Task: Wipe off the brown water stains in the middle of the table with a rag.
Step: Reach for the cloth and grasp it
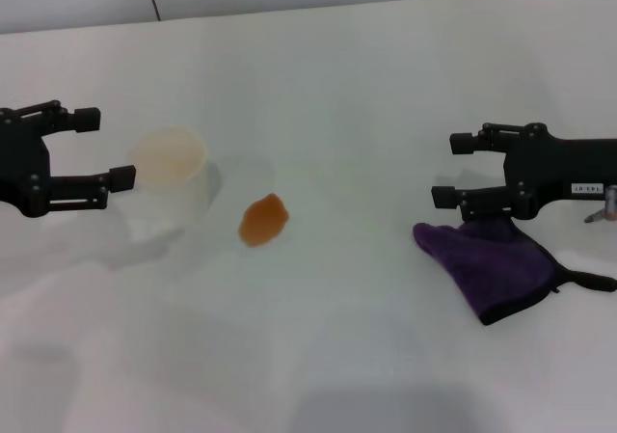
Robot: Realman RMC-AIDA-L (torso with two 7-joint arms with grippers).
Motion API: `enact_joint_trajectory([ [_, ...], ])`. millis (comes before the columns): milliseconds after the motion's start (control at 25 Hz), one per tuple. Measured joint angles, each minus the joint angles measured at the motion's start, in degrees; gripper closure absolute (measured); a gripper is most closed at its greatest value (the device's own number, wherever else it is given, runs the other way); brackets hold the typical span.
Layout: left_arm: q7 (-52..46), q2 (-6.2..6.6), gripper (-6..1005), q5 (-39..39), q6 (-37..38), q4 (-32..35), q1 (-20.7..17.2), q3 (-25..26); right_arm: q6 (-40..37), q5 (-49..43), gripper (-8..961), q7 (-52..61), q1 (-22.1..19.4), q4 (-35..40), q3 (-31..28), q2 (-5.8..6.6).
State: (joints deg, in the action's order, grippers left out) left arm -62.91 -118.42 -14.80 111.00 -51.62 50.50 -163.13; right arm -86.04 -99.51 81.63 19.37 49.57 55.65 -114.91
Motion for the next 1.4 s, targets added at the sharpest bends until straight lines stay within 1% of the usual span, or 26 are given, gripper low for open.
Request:
enact_joint_trajectory([
  [200,-0.24,0.14,123,2.96,0.18,-0.10,1.04,0.00,-0.55,-1.05,94,0.36,-0.16,0.00,0.26,-0.03],
  [400,-0.27,0.04,123,4.37,0.26,0.02,1.31,0.00,-0.58,-1.36,94,0.37,-0.31,0.00,1.33,-0.05],
  [680,-0.26,0.75,123,5.47,1.70,1.14,1.56,0.00,-0.89,-1.91,94,0.44,-0.50,-0.04,2.25,-0.01],
  [880,0.08,0.86,123,7.22,1.98,1.65,1.92,0.00,-0.89,-2.23,93,0.95,-0.60,-0.09,2.27,-0.06],
  [1000,0.24,1.32,123,8.49,2.00,3.28,1.89,0.00,-0.89,-2.22,93,0.99,-0.59,-0.09,2.27,-0.05],
  [1240,0.33,1.93,123,6.01,1.99,3.92,0.81,0.01,-0.76,-2.22,93,1.00,-0.48,-0.20,2.93,-0.10],
  [1400,0.34,2.02,123,5.47,2.03,3.99,0.59,0.00,-0.49,-2.78,93,1.00,-0.05,-0.83,3.41,-0.12],
])
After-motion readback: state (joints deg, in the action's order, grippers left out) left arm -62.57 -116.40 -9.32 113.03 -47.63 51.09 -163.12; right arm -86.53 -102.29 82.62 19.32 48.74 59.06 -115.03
